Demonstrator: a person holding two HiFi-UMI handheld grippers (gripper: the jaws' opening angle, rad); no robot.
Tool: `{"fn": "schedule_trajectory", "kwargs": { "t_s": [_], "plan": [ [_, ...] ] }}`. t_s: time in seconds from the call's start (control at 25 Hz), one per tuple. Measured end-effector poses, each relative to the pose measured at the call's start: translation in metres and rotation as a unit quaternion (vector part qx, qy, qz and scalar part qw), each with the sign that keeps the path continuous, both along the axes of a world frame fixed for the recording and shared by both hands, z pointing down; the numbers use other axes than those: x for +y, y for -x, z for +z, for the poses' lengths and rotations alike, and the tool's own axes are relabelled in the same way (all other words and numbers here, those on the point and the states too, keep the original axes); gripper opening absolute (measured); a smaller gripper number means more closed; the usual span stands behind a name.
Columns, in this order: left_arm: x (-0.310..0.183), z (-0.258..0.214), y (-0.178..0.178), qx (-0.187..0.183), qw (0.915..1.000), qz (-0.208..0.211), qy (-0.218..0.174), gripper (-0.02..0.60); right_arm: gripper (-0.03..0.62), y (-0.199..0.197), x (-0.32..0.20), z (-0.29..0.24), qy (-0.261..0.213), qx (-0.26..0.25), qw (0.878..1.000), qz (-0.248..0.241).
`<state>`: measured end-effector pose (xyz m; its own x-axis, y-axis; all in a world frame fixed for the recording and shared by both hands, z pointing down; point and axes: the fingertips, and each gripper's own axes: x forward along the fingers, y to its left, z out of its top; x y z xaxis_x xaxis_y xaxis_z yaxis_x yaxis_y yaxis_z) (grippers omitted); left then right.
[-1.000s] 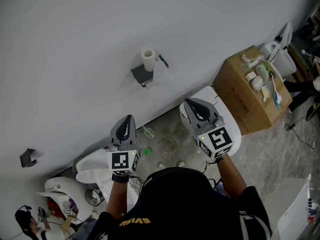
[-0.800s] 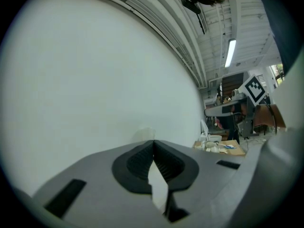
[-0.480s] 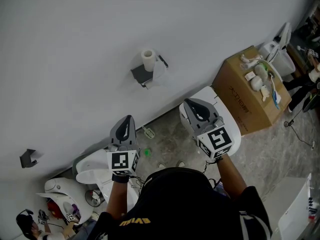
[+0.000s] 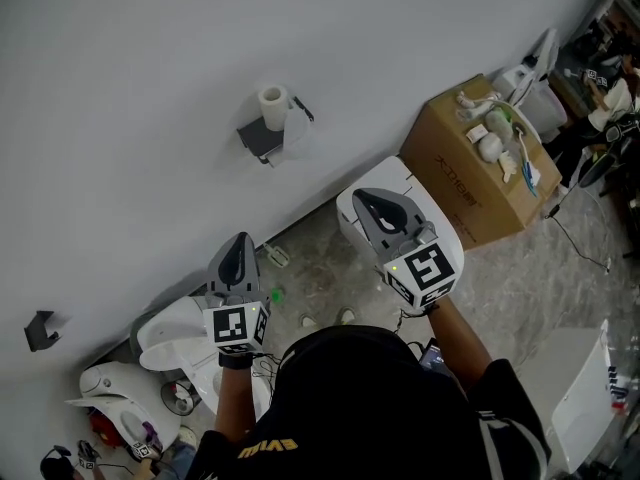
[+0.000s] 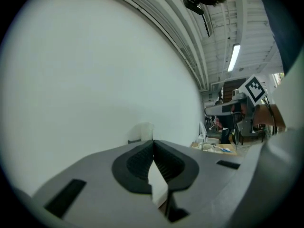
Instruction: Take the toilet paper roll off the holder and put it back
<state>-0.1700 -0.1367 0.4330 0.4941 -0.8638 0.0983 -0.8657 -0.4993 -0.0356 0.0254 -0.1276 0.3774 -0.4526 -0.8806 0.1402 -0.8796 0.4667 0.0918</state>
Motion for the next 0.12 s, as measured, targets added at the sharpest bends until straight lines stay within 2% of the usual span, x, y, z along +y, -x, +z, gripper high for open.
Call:
{"fn": "schedule_trajectory", "kwargs": {
  "t_s": [0.12],
  "plan": [
    [-0.003,0.015,0.012,-0.004,0.9998,-0.008,0.018,0.011,-0.006,0.001,-0.011,-0.005,-0.011,0.008,1.0,-0.002]
  ]
}}
